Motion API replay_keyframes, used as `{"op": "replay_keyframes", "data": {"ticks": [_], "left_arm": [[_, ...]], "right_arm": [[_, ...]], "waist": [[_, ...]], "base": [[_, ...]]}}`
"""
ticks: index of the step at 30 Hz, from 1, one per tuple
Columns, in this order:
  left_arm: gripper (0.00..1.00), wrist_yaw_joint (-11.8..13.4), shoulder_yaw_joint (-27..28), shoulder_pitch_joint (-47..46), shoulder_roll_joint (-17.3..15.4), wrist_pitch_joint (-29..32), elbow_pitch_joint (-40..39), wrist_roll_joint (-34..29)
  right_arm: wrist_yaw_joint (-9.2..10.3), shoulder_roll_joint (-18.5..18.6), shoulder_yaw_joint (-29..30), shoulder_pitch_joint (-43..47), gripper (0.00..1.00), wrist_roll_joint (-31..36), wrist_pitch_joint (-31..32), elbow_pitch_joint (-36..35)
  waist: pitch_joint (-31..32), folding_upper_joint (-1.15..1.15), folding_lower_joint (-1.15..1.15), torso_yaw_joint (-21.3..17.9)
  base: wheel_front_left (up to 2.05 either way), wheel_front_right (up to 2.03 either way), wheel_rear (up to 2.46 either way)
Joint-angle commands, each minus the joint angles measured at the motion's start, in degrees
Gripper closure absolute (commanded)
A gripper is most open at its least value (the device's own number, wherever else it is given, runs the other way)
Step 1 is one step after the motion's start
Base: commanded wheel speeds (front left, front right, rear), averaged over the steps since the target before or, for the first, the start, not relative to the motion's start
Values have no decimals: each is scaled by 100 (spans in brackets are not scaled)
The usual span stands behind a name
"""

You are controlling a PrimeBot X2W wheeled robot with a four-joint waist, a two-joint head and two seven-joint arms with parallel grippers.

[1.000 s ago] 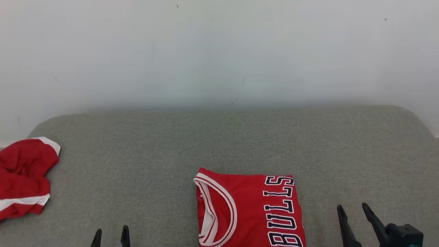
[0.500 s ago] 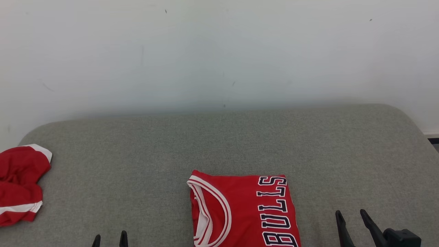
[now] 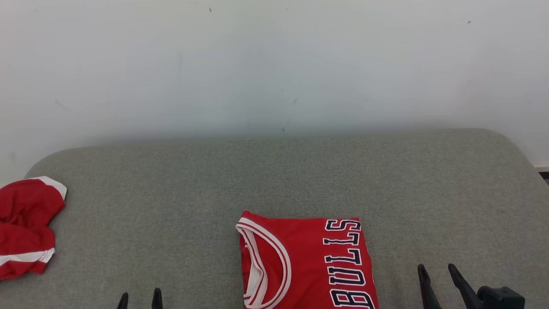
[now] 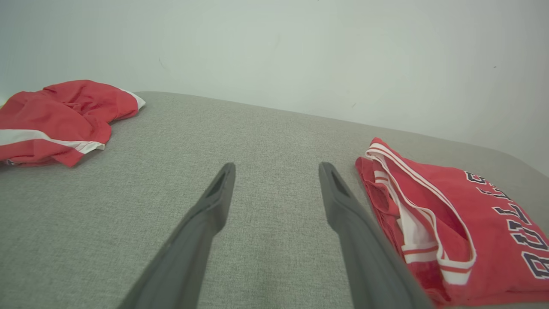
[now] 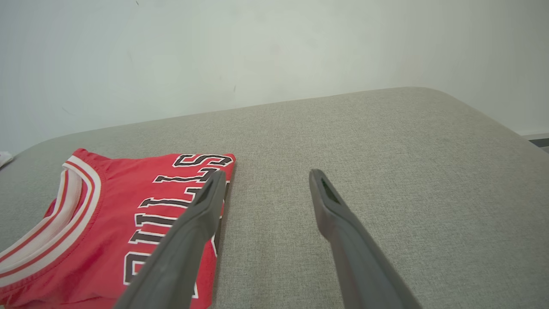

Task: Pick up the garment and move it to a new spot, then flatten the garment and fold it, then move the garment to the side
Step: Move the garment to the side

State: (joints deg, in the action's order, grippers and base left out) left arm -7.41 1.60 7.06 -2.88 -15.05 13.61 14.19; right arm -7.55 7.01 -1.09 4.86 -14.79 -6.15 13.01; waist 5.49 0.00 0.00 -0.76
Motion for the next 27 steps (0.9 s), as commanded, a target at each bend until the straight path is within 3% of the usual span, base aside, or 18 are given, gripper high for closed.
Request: {"op": "replay_keyframes", "data": {"ticks": [1, 16, 23, 27], "left_arm": [[0, -10, -20, -34, -2, -17, -11, 24], [0, -10, -25, 14, -2, -17, -2, 63], [0, -10, -71, -25, -2, -17, 9, 80], [0, -10, -109, -47, -2, -17, 37, 119]], "right_arm": [[14, -13, 1, -6, 0, -25, -32, 8], [14, -71, -69, -156, 0, -10, 112, 91], [14, 51, -270, -852, 0, -221, 989, 232], [13, 2, -376, -1299, 0, -405, 1790, 476]], "waist": [[-1, 0, 0, -1], [-53, 0, 0, -5], [-126, 0, 0, 42], [-174, 0, 0, 119]], "base": [[0, 0, 0], [0, 0, 0], [0, 0, 0], [0, 0, 0]]}}
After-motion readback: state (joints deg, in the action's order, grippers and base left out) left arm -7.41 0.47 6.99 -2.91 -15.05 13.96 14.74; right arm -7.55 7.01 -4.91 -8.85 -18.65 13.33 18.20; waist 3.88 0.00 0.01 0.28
